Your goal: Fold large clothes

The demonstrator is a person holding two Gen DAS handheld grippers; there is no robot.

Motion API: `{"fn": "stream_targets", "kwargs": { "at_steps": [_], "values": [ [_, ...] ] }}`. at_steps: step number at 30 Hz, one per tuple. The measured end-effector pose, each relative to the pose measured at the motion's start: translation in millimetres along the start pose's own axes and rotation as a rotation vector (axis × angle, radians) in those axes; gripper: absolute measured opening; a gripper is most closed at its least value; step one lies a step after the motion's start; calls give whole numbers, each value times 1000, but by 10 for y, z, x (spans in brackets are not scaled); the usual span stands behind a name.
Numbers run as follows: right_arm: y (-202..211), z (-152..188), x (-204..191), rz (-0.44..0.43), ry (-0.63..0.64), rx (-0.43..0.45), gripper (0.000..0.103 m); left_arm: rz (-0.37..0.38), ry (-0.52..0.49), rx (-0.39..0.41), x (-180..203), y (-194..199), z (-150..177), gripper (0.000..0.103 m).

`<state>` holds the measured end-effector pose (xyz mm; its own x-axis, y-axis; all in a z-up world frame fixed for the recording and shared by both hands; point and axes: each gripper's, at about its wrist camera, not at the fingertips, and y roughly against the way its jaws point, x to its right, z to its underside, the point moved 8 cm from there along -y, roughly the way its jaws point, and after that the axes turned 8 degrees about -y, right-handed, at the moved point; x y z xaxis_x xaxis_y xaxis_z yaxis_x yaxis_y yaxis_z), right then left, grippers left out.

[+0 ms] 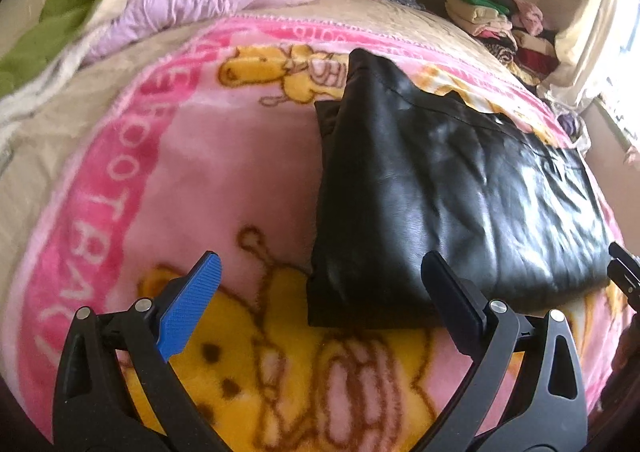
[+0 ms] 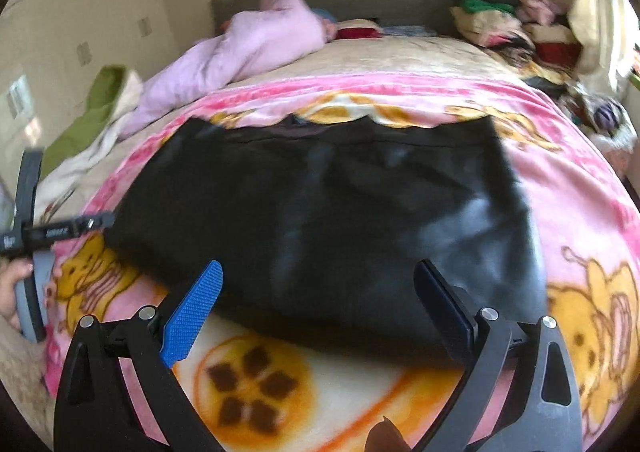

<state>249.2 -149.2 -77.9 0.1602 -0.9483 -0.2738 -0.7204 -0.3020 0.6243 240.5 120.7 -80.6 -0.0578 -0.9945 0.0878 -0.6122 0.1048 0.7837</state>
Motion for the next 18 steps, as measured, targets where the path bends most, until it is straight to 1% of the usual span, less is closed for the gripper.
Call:
{"fn": "stream_targets", "kwargs": {
  "at_steps": [2, 4, 7, 9, 10, 11, 12, 14, 15, 16, 17, 18],
  "values": [
    [-4, -28, 218, 15, -69, -3, 96, 24, 29, -13, -19, -78, 7, 93],
    [3, -38, 301, 9, -94, -3, 96, 65, 73, -19, -31, -158, 2, 94],
    [3, -33, 272, 8, -69, -2, 96, 114, 112, -19, -4, -236, -28, 93],
    [1, -27, 177, -9, -45, -1, 96, 143, 125, -21, 31, -289, -46, 93],
    [-6, -31, 90, -22, -23, 3, 94, 156, 132, -27, 53, -323, -48, 93],
    [-17, -32, 10, -34, -4, 3, 83, 172, 139, -31, 79, -363, -54, 93],
    [-40, -35, -94, -52, 18, -2, 75, 181, 143, -31, 91, -382, -72, 94],
    [-96, -44, -238, -82, 40, -20, 47, 199, 153, -32, 118, -435, -76, 94],
    [-126, -47, -304, -99, 50, -31, 41, 210, 163, -31, 121, -461, -77, 94],
    [-153, -47, -358, -108, 59, -39, 28, 222, 176, -29, 113, -481, -77, 94],
    [-183, -46, -421, -113, 73, -47, 20, 230, 185, -26, 101, -494, -83, 94],
    [-197, -46, -473, -116, 85, -52, 17, 239, 194, -20, 86, -509, -87, 94]
  ]
}}
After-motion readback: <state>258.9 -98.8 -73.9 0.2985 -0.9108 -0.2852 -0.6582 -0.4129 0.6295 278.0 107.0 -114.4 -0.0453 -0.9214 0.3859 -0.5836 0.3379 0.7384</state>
